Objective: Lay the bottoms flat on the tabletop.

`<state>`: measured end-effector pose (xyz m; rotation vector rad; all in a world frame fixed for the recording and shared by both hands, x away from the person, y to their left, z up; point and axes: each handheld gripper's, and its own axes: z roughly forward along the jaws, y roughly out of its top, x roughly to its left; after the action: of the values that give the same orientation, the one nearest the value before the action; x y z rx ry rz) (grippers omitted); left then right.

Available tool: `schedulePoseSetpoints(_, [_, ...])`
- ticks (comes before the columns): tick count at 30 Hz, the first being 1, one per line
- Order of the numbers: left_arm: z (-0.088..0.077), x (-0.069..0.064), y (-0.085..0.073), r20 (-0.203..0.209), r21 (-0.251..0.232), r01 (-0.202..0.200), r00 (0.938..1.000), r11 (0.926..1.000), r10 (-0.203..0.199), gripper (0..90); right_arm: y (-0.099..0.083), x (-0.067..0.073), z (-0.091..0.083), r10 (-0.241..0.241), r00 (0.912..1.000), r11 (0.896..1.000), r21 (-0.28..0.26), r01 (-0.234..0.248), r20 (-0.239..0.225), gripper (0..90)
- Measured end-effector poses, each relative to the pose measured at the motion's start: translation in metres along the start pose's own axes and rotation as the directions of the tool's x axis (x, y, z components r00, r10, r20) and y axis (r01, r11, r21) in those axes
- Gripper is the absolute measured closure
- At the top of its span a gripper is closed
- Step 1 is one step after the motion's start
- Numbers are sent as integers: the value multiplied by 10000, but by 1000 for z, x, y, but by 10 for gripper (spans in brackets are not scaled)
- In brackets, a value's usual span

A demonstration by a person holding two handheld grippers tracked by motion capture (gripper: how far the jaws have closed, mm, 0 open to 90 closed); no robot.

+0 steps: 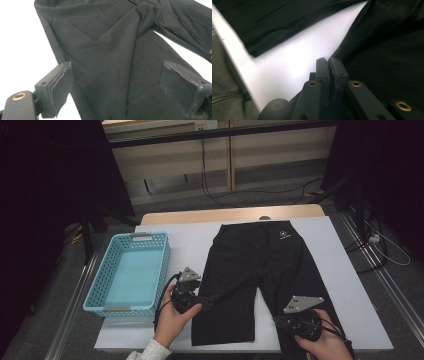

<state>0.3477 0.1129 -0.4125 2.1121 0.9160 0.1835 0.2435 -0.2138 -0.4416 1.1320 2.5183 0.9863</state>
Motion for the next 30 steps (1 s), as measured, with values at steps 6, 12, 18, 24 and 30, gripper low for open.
schedulePoseSetpoints(6, [1, 1, 0, 20, 35, 11, 10000, 10000, -11, 120, -1, -19, -12, 836, 9956, 9934, -826, -799, 428, 601])
schedulePoseSetpoints(12, [5, 4, -2, -209, 366, 124, 9997, 9993, -117, 119, -9, -51, -19, 1590, 9750, 9848, -948, -1455, 1552, 550])
schedulePoseSetpoints(18, [13, 12, -10, -1150, 749, 345, 9930, 9966, -258, 159, -7, -59, -13, 1710, 9682, 9828, -1008, -1545, 1828, 497])
schedulePoseSetpoints(24, [12, 20, -13, -1515, 749, 476, 9878, 9961, -358, 211, 3, -45, -7, 1428, 9781, 9862, -1058, -1276, 1512, 452])
schedulePoseSetpoints(30, [12, 17, -12, -1527, 777, 447, 9877, 9960, -324, 174, 33, -24, 10, 1401, 9869, 9784, -1640, -1256, 798, 468])
